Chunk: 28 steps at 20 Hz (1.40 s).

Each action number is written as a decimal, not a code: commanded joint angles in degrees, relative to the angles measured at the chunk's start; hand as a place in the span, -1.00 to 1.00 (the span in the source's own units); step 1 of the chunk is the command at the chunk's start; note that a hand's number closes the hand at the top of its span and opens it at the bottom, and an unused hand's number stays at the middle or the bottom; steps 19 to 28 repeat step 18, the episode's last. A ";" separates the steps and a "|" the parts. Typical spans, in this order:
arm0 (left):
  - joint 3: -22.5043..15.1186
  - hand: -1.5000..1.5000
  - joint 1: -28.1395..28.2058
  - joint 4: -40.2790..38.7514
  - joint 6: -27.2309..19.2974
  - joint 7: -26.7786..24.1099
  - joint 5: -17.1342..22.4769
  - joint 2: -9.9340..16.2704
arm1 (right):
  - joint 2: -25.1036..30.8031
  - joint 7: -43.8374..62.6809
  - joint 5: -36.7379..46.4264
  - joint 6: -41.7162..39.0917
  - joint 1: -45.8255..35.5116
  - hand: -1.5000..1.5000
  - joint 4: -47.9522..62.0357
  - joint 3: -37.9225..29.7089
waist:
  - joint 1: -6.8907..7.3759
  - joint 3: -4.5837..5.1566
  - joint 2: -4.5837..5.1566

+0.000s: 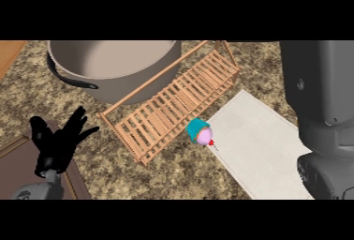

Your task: Pick the cupcake from the placemat and place it in the tiered shelf

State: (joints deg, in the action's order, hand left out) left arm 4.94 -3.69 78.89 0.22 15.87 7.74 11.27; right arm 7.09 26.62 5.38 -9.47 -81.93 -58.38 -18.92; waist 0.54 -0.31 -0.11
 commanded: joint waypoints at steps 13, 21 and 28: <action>-0.72 0.00 1.77 0.35 1.49 1.78 0.13 -0.14 | 22.27 -4.18 -3.92 -1.05 -0.23 -1.00 19.66 -13.00 | 1.03 0.31 0.78; -2.35 0.00 1.34 -1.32 -1.78 0.28 -2.64 -3.07 | 29.00 -9.15 -5.85 -9.04 -0.95 -1.00 26.01 -14.34 | 1.14 0.31 0.93; -2.35 0.00 1.34 -1.32 -1.78 0.28 -2.64 -3.07 | 29.00 -9.15 -5.85 -9.04 -0.95 -1.00 26.01 -14.34 | 1.14 0.31 0.93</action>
